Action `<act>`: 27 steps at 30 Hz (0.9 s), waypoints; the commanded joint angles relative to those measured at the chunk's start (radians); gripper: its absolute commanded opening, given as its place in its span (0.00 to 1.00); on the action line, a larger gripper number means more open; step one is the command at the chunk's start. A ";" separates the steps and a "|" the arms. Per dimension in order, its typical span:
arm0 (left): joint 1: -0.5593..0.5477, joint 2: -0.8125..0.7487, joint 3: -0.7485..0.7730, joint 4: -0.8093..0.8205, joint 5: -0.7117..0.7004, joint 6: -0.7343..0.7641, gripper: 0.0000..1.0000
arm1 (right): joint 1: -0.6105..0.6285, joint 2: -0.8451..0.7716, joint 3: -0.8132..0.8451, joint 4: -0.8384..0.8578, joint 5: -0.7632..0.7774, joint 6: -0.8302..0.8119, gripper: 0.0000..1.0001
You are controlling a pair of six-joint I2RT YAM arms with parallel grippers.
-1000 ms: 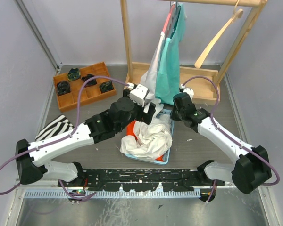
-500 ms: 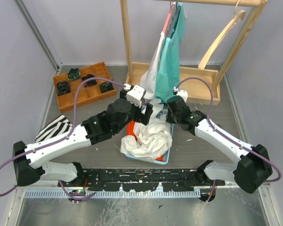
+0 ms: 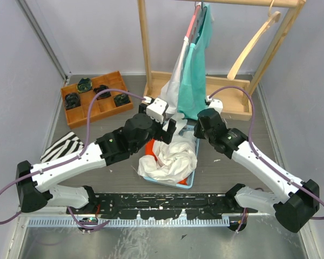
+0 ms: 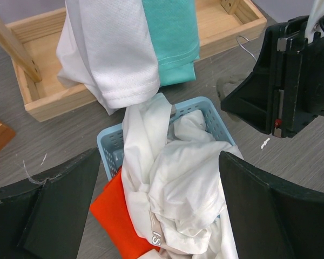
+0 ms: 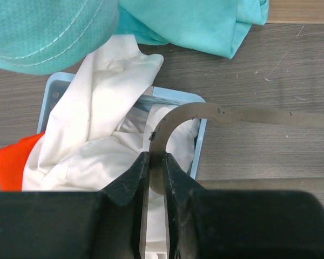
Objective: Remove the t-shirt from the hanger
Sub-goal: Pick up the hanger at the center of the board, then place the hanger on the clothesline.
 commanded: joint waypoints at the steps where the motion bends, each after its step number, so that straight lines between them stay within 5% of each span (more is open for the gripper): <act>1: 0.004 -0.001 -0.002 0.027 -0.007 -0.005 0.98 | 0.017 -0.048 0.036 0.002 -0.005 -0.009 0.12; 27: 0.003 -0.094 -0.007 -0.056 -0.071 0.012 0.98 | 0.496 -0.021 0.036 -0.098 0.180 0.065 0.14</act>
